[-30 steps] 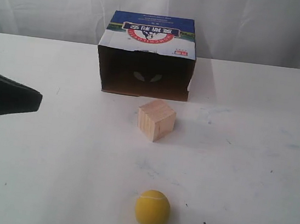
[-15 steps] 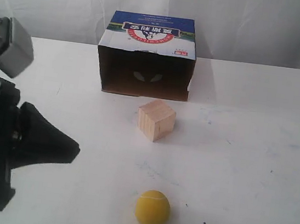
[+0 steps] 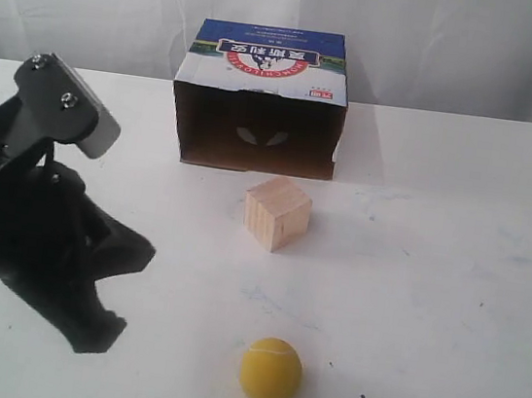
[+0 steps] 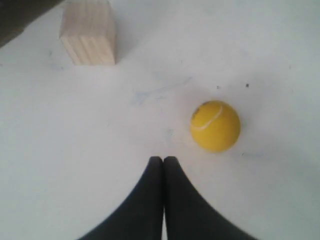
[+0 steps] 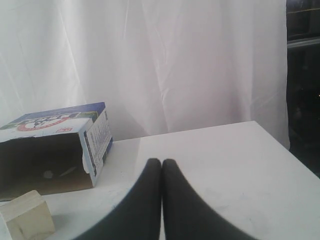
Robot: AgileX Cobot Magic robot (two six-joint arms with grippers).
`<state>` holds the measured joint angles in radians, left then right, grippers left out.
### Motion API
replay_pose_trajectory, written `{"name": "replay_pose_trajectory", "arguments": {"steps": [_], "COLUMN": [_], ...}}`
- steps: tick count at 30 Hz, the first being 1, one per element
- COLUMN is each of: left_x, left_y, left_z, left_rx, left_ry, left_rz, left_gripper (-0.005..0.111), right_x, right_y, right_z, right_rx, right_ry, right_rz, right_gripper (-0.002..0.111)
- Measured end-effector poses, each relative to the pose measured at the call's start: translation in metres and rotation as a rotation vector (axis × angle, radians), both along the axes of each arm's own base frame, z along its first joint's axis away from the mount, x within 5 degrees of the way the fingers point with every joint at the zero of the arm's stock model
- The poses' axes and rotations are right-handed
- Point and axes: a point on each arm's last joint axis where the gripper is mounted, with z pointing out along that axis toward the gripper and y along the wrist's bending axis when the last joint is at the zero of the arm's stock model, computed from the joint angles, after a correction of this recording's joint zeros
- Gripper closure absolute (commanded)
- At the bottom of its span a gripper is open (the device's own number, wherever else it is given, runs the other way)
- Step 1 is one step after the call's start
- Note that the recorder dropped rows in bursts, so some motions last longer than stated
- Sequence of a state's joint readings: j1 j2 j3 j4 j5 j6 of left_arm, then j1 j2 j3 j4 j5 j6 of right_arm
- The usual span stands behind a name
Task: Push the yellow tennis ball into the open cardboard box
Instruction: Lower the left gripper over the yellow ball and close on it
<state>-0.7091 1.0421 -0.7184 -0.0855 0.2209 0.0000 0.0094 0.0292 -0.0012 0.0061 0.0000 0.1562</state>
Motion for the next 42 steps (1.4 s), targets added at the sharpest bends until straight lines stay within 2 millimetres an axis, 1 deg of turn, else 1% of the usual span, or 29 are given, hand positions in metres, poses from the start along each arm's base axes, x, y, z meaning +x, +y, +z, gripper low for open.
{"name": "replay_pose_trajectory", "arguments": {"steps": [3, 6, 11, 16, 23, 27, 30, 33, 36, 42], "left_x": [-0.006, -0.008, 0.003, 0.014, 0.015, 0.017, 0.024, 0.028, 0.031, 0.026], "left_y": [-0.019, -0.034, -0.051, -0.066, -0.089, -0.098, -0.106, -0.111, -0.117, -0.126], "left_z": [0.003, -0.003, -0.019, -0.024, -0.038, -0.049, -0.062, -0.066, -0.078, -0.094], "left_rx": [-0.063, -0.076, -0.032, -0.001, 0.005, 0.011, 0.022, 0.009, -0.003, 0.024], "left_ry": [-0.051, -0.051, -0.015, -0.019, -0.025, -0.025, -0.041, -0.037, -0.016, 0.011], "left_rz": [-0.051, -0.092, -0.103, -0.120, -0.172, -0.182, -0.191, -0.181, -0.166, -0.196], "left_gripper": [0.107, 0.107, 0.107, 0.107, 0.107, 0.107, 0.107, 0.107, 0.107, 0.107], "right_x": [0.000, 0.000, 0.000, 0.000, 0.000, 0.000, 0.000, 0.000, 0.000, 0.000], "right_y": [0.000, 0.000, 0.000, 0.000, 0.000, 0.000, 0.000, 0.000, 0.000, 0.000], "right_z": [0.000, 0.000, 0.000, 0.000, 0.000, 0.000, 0.000, 0.000, 0.000, 0.000], "right_rx": [0.000, 0.000, 0.000, 0.000, 0.000, 0.000, 0.000, 0.000, 0.000, 0.000], "right_ry": [0.000, 0.000, 0.000, 0.000, 0.000, 0.000, 0.000, 0.000, 0.000, 0.000], "right_rz": [0.000, 0.000, 0.000, 0.000, 0.000, 0.000, 0.000, 0.000, 0.000, 0.000], "right_gripper": [0.108, 0.108, 0.108, 0.108, 0.108, 0.108, 0.108, 0.108, 0.108, 0.108]}}
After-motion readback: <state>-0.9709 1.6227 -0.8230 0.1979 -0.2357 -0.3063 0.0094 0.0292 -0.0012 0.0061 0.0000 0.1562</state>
